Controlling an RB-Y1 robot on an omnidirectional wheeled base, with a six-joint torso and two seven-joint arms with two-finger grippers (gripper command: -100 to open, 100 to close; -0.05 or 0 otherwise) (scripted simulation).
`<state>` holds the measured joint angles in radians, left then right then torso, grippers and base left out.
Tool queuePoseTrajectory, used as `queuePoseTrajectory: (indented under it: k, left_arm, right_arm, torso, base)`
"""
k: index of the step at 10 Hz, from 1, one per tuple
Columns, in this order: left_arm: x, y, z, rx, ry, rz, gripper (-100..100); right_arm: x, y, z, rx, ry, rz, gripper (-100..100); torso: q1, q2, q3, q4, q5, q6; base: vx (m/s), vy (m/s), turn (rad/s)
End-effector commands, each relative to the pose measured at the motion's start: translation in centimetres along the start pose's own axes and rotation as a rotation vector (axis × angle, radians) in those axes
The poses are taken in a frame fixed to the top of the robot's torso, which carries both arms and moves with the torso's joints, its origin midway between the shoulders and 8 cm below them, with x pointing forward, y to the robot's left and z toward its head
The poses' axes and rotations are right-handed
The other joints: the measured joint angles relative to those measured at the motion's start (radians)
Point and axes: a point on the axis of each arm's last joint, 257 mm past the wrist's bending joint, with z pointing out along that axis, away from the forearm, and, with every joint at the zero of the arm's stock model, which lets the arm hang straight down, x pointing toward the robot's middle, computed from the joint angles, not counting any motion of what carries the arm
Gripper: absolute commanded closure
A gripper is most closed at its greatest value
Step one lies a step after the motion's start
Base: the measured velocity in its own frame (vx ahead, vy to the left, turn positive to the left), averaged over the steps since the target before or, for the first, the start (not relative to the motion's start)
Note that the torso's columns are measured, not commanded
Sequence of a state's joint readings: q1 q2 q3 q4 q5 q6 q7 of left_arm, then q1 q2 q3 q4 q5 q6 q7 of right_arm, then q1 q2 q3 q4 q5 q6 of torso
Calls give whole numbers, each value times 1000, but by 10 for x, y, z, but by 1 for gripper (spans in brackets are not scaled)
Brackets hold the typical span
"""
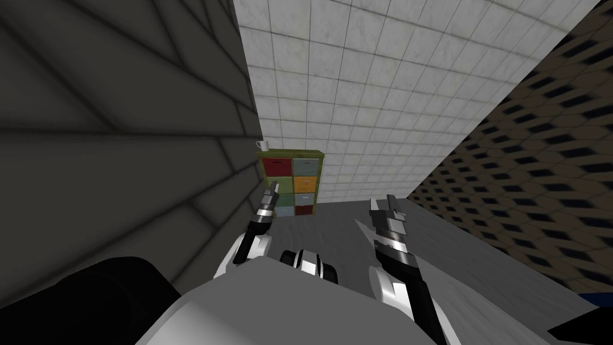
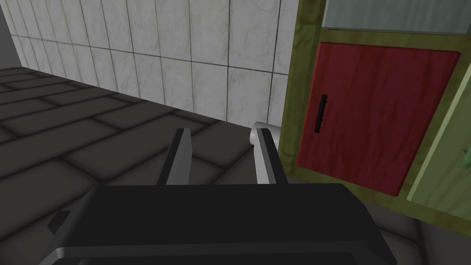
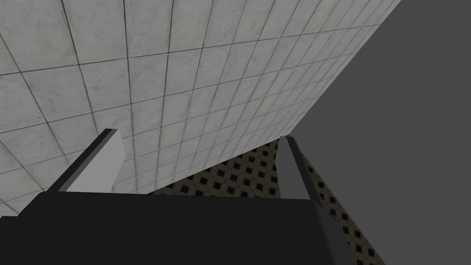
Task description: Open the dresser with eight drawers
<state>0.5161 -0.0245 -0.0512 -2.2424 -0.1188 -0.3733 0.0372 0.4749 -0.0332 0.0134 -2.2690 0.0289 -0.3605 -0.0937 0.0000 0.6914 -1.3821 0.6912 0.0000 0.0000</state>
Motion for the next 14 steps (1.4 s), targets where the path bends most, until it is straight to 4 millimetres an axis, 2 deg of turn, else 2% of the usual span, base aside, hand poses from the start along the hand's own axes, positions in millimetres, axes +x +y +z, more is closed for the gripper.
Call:
queuePoseTrajectory:
  k: [1, 6, 14]
  left_arm:
    - [5, 8, -3, -12, 56, 32, -100]
    - [9, 42, -10, -64, 133, 81, -100]
    - [1, 103, -25, -164, 155, 106, -100]
  right_arm:
    - [0, 0, 0, 1, 0, 0, 0]
    - [0, 0, 0, 1, 0, 0, 0]
    - [0, 0, 0, 1, 0, 0, 0]
  torso:
    - [0, 33, -69, 33, 0, 0]
    - [-1, 45, -95, 46, 0, 0]
    - [1, 47, -94, 47, 0, 0]
  base:
    - [36, -13, 3]
    - [72, -19, 6]
    - [102, -28, 7]
